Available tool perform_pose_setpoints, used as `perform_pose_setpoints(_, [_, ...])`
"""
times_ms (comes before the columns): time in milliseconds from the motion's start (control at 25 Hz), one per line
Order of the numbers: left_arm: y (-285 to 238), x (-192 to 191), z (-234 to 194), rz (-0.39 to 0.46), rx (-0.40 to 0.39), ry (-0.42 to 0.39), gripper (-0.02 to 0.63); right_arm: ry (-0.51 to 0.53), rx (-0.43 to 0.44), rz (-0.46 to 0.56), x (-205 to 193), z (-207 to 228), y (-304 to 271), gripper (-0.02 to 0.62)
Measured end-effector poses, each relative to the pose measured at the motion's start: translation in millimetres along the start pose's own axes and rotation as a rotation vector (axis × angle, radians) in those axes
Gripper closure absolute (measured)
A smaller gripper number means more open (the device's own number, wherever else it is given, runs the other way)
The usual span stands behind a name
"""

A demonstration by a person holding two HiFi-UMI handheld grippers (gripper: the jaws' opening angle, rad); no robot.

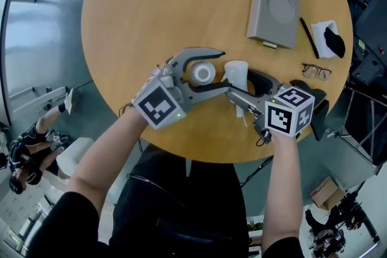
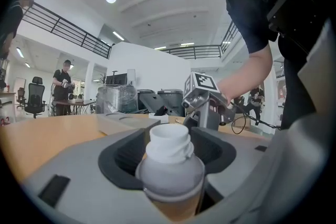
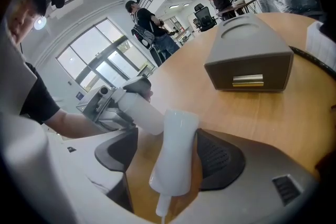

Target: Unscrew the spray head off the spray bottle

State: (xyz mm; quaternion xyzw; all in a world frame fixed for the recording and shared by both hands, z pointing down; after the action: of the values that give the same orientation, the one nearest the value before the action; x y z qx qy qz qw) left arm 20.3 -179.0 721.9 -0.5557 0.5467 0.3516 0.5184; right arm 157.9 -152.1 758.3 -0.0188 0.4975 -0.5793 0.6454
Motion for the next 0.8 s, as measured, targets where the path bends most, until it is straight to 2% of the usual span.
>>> perform_pose_setpoints(440, [26,31,9,-0.011,0.014,-0.010,0.275,0.019,-0.015,0.023,20,-27,16,0.229])
perform_pose_setpoints(800, [77,84,37,-0.045,0.083,0.011,0.276,0.071,0.000,0.089,53,-87,48,0.228])
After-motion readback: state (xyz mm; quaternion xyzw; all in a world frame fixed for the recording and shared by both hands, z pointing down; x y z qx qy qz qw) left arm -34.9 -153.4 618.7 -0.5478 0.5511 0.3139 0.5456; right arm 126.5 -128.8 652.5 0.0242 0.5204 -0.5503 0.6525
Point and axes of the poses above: the fingertips, and each gripper's own axes: y backward along the fingers, z to its right, x out of its top, the point moved 7 cm from there along y, backward along the fingers, and after that the axes turned 13 degrees about y, right-handed, at the moved point
